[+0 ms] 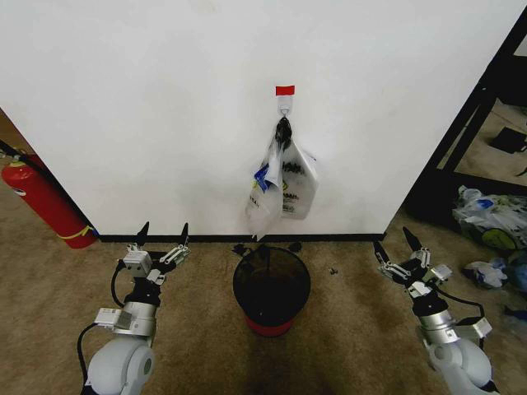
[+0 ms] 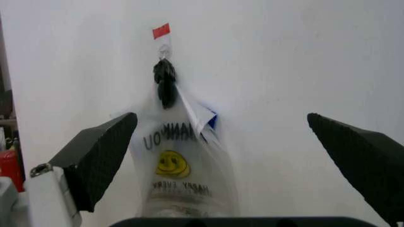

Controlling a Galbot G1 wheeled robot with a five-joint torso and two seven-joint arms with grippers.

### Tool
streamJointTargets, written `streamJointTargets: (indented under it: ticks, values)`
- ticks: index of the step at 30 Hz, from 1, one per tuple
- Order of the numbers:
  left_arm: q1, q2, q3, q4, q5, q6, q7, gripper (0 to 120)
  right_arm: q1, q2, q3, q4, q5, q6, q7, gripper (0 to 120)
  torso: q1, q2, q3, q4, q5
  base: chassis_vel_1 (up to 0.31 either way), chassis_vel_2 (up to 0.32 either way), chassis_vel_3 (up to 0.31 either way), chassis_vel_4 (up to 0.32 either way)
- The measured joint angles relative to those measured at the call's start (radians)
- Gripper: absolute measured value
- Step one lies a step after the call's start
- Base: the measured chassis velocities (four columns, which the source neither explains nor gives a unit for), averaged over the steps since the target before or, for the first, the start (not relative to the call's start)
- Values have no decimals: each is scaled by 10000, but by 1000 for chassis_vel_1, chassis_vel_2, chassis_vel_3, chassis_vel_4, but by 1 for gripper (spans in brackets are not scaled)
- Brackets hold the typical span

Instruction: Pick up the garbage bag from the wall and place it over the trash bin.

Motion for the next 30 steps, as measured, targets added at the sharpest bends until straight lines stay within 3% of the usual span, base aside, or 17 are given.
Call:
streamJointTargets:
  ticks: [3,7,12,20,25,30]
  values:
    - [-6,0,48,0,78,0,-1,100,364,-179,-775,49,151,209,1220,100,0,0,0,-2,0,0,0,0,0]
    - [-19,-35,219,17,223,9,-4,100,1837,-181,-2028,-210,602,368,2655,100,1,0,1,0,-1,0,0,0,0]
    - [-65,-47,257,102,305,23,-7,100,3651,168,-3631,-766,723,198,3538,100,1,0,1,6,-3,0,0,0,0]
    - [-68,-24,2,221,306,27,-59,100,6363,907,-5741,-2520,1169,-180,3703,98,1,-1,2,4,-3,0,0,0,0]
    - [-28,-23,-88,247,296,6,-89,100,7613,1269,-6260,-3890,976,-120,3689,97,2,-1,2,2,-1,0,0,0,0]
    - [-27,-38,-139,296,296,-50,-116,100,8159,1454,-6504,-4466,962,-137,3654,85,1,-1,2,3,0,0,0,0,0]
